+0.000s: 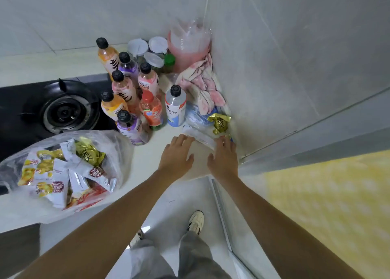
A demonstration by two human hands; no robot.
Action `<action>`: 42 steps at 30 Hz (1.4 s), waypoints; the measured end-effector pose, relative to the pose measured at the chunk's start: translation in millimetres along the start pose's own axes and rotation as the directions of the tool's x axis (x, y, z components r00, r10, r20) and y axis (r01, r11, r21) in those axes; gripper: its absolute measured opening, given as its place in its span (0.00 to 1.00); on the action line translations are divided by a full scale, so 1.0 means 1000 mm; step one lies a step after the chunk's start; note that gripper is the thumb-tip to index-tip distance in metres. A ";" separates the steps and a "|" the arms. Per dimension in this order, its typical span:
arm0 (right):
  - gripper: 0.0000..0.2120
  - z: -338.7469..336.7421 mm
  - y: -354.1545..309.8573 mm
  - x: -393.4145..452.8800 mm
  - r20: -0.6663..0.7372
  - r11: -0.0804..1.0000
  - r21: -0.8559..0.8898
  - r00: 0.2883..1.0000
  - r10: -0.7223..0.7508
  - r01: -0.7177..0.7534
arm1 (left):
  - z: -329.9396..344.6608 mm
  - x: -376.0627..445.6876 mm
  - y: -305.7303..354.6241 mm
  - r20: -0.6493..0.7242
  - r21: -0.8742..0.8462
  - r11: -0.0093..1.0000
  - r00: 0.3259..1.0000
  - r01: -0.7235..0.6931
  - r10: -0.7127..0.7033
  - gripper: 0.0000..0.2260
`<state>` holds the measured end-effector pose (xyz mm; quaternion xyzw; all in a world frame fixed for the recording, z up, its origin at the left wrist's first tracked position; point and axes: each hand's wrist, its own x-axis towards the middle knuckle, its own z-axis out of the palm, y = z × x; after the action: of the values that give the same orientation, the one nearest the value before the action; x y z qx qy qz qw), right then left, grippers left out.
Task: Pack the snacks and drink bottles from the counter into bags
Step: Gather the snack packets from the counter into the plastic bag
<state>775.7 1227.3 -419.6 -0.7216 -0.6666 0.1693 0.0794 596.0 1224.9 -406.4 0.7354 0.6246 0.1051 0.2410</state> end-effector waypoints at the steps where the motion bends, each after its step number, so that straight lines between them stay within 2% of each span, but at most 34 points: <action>1: 0.26 -0.001 0.005 0.006 0.005 1.000 -0.009 1.000 0.007 -0.007 | 0.002 0.009 0.004 0.008 0.010 1.000 1.000 -0.020 0.020 0.26; 8: 0.36 0.000 0.021 0.035 0.026 1.000 -0.004 0.999 -0.027 0.027 | 0.012 0.064 0.017 0.127 0.063 0.993 0.988 -0.096 0.087 0.32; 13: 0.32 0.004 0.026 0.034 0.051 0.996 -0.057 0.997 -0.059 0.062 | 0.021 0.063 0.005 0.213 0.147 0.986 0.976 -0.082 0.049 0.28; 16: 0.29 0.008 0.027 0.027 0.043 0.992 -0.090 0.995 -0.085 0.088 | 0.021 0.051 -0.001 0.180 0.168 0.984 0.983 -0.059 0.029 0.27; 20: 0.23 0.011 0.024 0.013 0.032 0.990 -0.039 0.991 -0.133 0.135 | 0.017 0.030 -0.012 0.136 0.213 0.977 0.990 -0.003 -0.027 0.23; 24: 0.22 0.018 0.022 0.004 0.085 0.976 0.034 0.972 -0.217 0.215 | 0.014 0.008 -0.032 0.077 0.297 0.954 0.995 0.043 -0.069 0.18; 27: 0.24 0.016 0.019 0.003 0.049 0.965 0.049 0.964 -0.260 0.257 | 0.014 -0.007 -0.047 0.040 0.346 0.936 0.995 0.071 -0.091 0.19; 31: 0.27 -0.002 0.006 0.023 -0.066 0.981 -0.093 0.982 -0.175 0.169 | 0.016 -0.020 -0.057 0.027 0.307 0.937 0.983 0.167 -0.184 0.20; 34: 0.34 -0.018 -0.006 0.048 -0.142 0.989 -0.091 0.982 -0.125 0.113 | 0.015 -0.025 -0.058 0.059 0.257 0.942 0.969 0.218 -0.240 0.19; 39: 0.42 -0.019 -0.005 0.083 -0.036 0.988 -0.088 0.991 -0.131 0.127 | 0.011 -0.028 -0.057 0.084 0.177 0.946 0.953 0.273 -0.291 0.20; 42: 0.35 -0.011 -0.002 0.088 -0.006 0.985 -0.129 0.993 -0.115 0.114 | 0.009 -0.030 -0.058 0.094 0.138 0.944 0.945 0.299 -0.313 0.20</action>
<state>782.3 1315.5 -420.5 -0.6868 -0.7158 0.1166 0.0470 543.6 1199.9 -437.8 0.6474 0.7217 -0.0146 0.2445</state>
